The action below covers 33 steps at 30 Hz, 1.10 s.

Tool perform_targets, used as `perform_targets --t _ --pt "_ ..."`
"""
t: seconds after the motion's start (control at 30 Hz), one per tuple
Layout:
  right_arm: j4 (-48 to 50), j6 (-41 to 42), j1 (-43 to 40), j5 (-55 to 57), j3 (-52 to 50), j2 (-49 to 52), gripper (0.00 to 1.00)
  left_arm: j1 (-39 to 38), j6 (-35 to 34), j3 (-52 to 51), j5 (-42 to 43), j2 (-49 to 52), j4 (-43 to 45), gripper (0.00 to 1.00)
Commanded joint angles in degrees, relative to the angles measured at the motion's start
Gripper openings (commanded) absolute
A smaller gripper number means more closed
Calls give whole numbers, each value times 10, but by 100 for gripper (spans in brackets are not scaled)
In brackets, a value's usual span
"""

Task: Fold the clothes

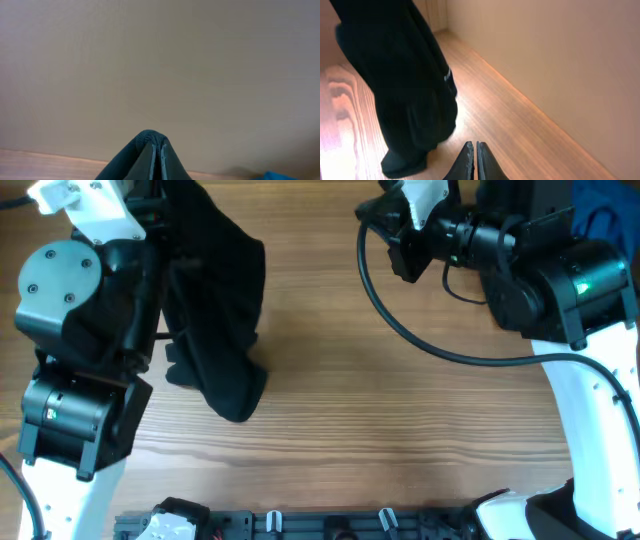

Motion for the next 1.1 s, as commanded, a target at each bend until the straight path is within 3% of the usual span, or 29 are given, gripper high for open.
perform_targets --t 0.0,0.03,0.13,0.4,0.5,0.57,0.67,0.9,0.93,0.97,1.0,1.07 --pt "-45 13 -2 -24 4 25 39 2 7 16 -2 -5 3 4" --pt "-76 1 -1 -55 4 48 69 2 7 16 -3 -5 3 4" --pt "-122 -32 0 -123 4 114 82 3 8 16 -3 -5 15 4" --pt "-123 -214 46 -282 2 282 89 3 18 16 -3 -7 43 4" --pt "-92 -235 88 -304 2 314 89 2 18 16 -3 -7 44 4" --pt "-42 -203 107 -298 2 331 89 3 18 16 -3 -7 44 4" --pt "72 -80 112 -242 2 347 83 3 18 16 -3 -7 38 4" --pt "158 67 110 1 2 348 78 3 18 16 -3 -7 28 4" --pt "161 67 110 1 2 349 76 3 18 16 -3 -7 29 4" --pt "161 66 110 2 2 349 47 3 18 16 -3 -7 28 4" --pt "160 67 109 3 2 349 10 3 19 16 -3 -7 28 4" --pt "157 80 99 3 2 348 4 3 20 16 -14 -7 27 4"
